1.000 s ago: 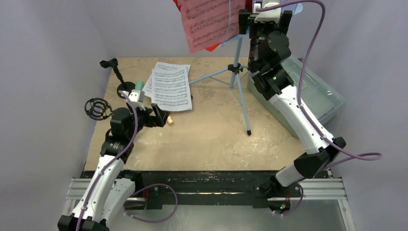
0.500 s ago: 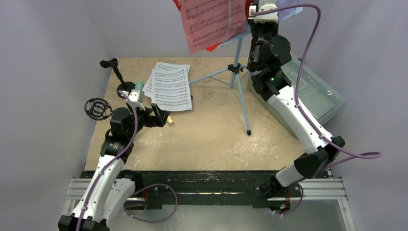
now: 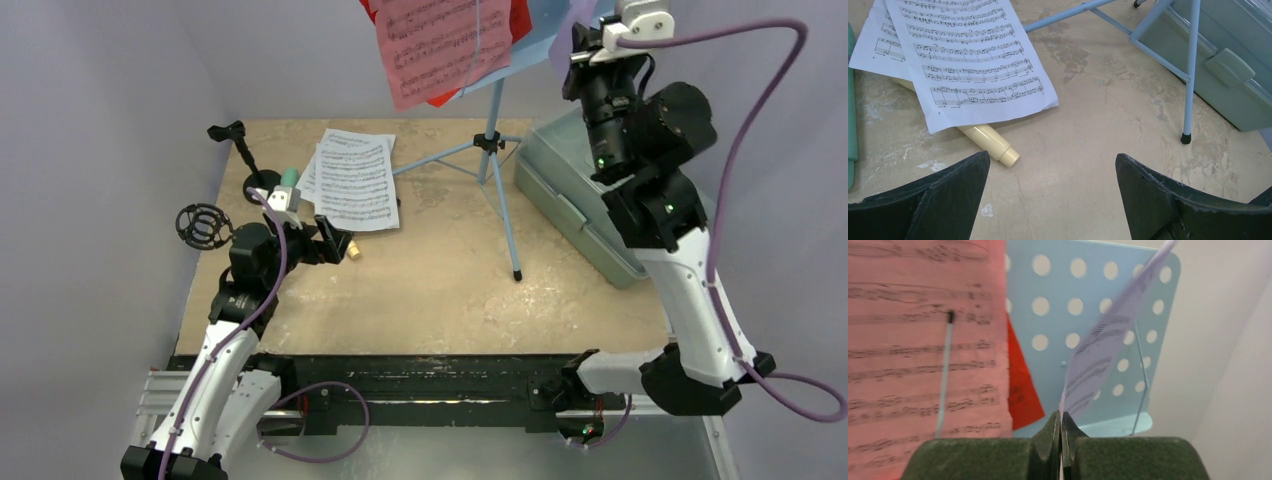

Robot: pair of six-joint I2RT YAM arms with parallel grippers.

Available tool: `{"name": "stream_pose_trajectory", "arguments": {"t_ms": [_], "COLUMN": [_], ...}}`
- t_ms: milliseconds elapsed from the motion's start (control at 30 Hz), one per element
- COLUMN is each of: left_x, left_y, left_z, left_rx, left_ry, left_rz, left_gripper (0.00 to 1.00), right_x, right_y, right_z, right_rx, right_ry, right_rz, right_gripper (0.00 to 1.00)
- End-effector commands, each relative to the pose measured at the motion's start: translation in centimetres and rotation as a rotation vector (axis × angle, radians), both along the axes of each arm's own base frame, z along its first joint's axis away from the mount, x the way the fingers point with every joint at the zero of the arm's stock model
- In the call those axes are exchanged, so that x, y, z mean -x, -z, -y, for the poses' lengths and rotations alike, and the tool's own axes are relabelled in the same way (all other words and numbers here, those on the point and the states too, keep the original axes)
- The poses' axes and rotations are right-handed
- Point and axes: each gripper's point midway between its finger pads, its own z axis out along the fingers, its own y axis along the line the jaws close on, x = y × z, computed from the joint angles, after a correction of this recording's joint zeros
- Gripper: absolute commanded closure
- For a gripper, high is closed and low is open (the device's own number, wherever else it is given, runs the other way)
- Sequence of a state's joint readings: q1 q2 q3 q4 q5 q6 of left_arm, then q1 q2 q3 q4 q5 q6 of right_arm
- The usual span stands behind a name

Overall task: Pack up the instrument practice props
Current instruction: Pick up the sheet music from the music stand.

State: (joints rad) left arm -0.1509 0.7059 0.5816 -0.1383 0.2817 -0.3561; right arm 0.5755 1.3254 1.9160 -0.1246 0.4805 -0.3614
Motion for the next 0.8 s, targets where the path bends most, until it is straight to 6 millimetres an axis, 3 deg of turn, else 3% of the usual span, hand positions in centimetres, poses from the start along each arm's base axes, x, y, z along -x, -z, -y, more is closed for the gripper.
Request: {"name": "stream_pose_trajectory", "arguments": {"t_ms": [0,367,767], "left_x": [-0.4,-0.4,-0.4], "left_y": [-2.7,-2.6,-2.4], "left_z": [0.0,0.1,0.2], "left_rx": [0.008,0.01,0.012], "left_ry": [0.005,0.01,0.013], "left_rz": [0.075,0.069,0.063], "left_gripper": [0.04,0.04,0.04], "right_x": [3.4,9.4,11.8], "right_y": [1.7,8.3,20.5], "right_z": [-2.7,-2.8,-3.8], "right_rx": [0.051,0.233,0.478], "right_ry": [-0.276,-0.524,-0.694], "right_rz": [-0.082,-0.22,-0.442], "right_gripper": [1.0,1.0,1.0]}}
